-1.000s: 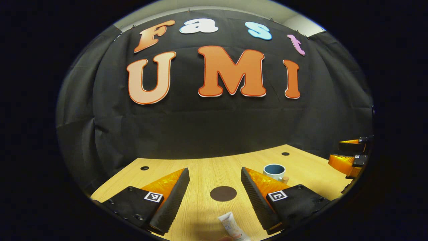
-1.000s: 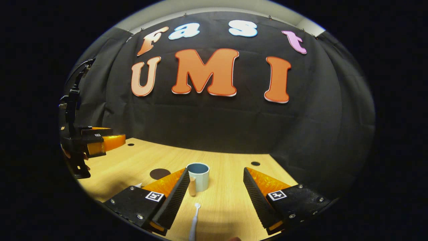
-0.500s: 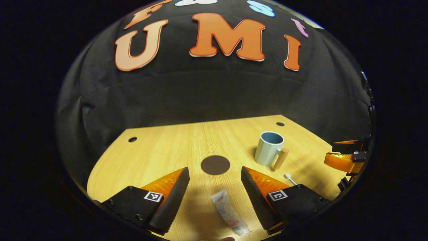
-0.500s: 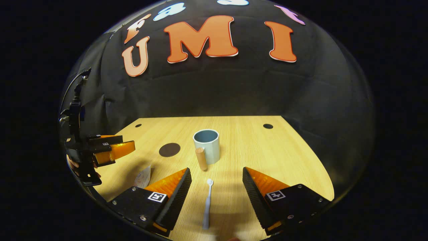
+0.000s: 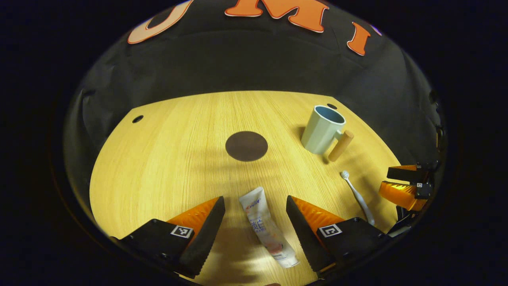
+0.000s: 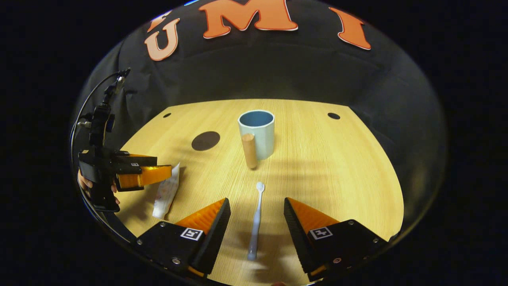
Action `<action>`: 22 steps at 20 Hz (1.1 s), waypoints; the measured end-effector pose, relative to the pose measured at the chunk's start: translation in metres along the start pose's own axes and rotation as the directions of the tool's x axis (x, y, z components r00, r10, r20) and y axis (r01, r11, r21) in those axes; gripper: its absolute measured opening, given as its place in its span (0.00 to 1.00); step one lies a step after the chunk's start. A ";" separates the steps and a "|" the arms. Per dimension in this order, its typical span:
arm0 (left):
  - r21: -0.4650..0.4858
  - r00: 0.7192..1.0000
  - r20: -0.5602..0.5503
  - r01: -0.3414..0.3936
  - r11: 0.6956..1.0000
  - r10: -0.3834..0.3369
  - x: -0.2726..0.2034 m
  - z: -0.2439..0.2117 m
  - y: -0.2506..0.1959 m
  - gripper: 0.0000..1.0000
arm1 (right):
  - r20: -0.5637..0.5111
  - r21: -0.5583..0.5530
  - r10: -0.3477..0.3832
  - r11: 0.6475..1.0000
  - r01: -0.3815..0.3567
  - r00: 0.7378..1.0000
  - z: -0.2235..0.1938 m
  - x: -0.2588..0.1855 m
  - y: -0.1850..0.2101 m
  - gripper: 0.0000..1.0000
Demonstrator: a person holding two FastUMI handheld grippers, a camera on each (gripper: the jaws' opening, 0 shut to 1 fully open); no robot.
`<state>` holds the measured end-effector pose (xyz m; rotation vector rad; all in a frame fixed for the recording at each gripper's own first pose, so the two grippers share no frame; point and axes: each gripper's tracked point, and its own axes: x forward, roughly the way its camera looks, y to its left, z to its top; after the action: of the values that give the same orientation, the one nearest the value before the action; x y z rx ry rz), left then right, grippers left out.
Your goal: Put the toothbrush and toothpaste on the desktop into the cup, then pick up the cup and place it on the coaster on the desktop.
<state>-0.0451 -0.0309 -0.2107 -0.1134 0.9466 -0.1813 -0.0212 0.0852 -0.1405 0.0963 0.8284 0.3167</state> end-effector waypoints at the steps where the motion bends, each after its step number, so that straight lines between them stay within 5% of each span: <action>1: -0.008 1.000 -0.026 0.013 1.000 -0.013 0.004 -0.004 -0.004 0.99 | -0.019 0.000 -0.002 1.000 0.002 1.000 0.000 0.002 0.001 0.81; 8: -0.091 0.988 -0.149 0.028 0.995 -0.041 0.006 -0.028 -0.003 0.96 | -0.151 0.007 -0.017 1.000 0.018 0.988 -0.006 0.006 0.000 0.58; 12: -0.060 0.978 -0.207 -0.002 0.998 -0.010 0.014 -0.036 -0.007 0.96 | -0.218 -0.009 -0.021 1.000 0.020 0.976 -0.022 0.018 0.003 0.57; 17: -0.055 0.963 -0.256 -0.100 0.993 0.083 0.015 -0.038 0.000 0.70 | -0.259 0.022 -0.034 0.999 0.041 0.965 -0.025 0.027 0.006 0.56; 21: -0.061 0.957 -0.254 -0.162 0.985 0.142 0.011 -0.019 0.011 0.51 | -0.271 0.044 -0.064 0.996 0.079 0.960 -0.024 0.030 -0.002 0.34; 22: -0.064 0.958 -0.249 -0.162 0.985 0.141 0.009 -0.010 0.011 0.29 | -0.268 0.045 -0.064 0.996 0.079 0.961 -0.023 0.030 -0.002 0.19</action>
<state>-0.0466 -0.0227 -0.2255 -0.0966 1.2044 -0.0129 -0.0182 0.0922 -0.1777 0.0759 1.1057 0.2409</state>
